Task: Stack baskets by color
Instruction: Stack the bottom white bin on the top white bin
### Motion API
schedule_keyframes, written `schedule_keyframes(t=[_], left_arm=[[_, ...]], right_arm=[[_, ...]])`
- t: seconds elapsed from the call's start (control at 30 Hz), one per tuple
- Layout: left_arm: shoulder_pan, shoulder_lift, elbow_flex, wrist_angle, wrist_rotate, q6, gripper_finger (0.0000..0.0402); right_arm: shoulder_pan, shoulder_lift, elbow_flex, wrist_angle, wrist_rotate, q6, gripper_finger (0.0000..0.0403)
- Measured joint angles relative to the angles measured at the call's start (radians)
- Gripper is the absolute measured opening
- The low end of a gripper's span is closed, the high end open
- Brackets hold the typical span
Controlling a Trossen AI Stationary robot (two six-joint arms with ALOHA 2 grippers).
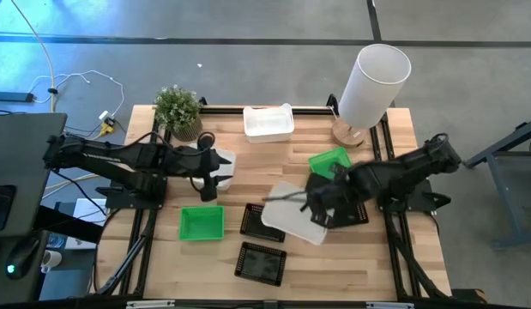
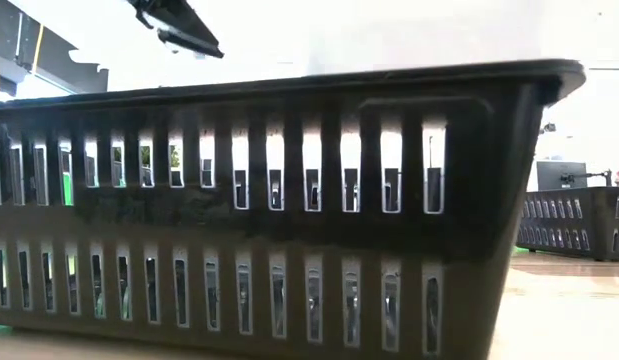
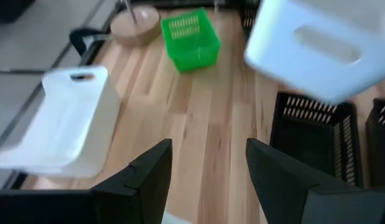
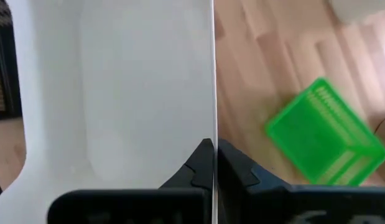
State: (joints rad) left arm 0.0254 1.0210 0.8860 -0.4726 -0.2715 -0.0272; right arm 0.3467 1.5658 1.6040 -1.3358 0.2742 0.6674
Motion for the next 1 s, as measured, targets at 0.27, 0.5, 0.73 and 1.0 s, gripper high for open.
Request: schedule_keyframes(t=[0.27,0.5,0.73,1.0], left_arm=[[0.0,0.0,0.093,-0.082,0.002,0.136,0.0193],[0.001,0.0,0.14,-0.182,-0.001,0.133,0.0193],[0.001,0.0,0.14,-0.266,-0.001,-0.012,0.0193],[0.001,0.0,0.125,-0.321,-0.001,-0.093,0.0193]], right_arm=[[-0.122,0.0,0.019,0.001,-0.007,-0.064,0.0],[-0.193,0.0,0.019,0.009,0.075,-0.179,0.0],[-0.335,0.0,0.019,0.101,0.065,-0.446,0.0],[-0.536,0.0,0.019,0.269,-0.091,-0.751,0.0]])
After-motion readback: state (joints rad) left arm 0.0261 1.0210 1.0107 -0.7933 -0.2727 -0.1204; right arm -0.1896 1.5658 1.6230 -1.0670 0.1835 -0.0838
